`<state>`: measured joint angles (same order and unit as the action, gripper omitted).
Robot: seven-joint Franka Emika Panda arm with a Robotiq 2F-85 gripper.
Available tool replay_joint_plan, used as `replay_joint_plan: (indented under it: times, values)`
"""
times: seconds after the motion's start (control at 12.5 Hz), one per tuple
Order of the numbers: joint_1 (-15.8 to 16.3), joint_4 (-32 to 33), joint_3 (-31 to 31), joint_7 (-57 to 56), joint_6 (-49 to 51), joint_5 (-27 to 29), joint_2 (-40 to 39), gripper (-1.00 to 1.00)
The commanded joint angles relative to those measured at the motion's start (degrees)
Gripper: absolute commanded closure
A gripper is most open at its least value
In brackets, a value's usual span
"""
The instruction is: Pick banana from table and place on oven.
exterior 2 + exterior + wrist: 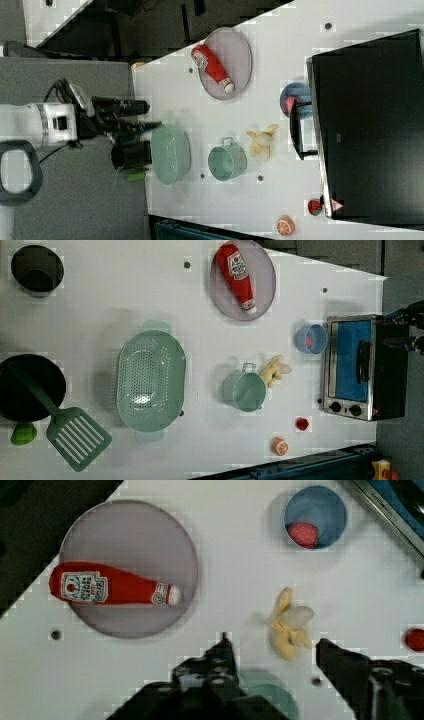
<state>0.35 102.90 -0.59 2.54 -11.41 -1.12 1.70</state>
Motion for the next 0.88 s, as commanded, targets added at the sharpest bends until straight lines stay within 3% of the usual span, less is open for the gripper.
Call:
replay_joint_plan:
  times: [0.08, 0.24, 0.64, 0.88]
  values:
    - [-1.10, 12.36, -2.28, -1.68, 8.12, 0.00, 22.25, -0.59]
    - [-1.11, 12.38, -2.27, -1.68, 8.13, 0.00, 22.20, -0.99]
    - [-1.08, 15.75, -2.17, -1.68, 6.66, 0.00, 19.02, -1.00]
    - [-1.08, 20.12, -2.19, -1.80, -2.39, 0.00, 13.85, -1.00]
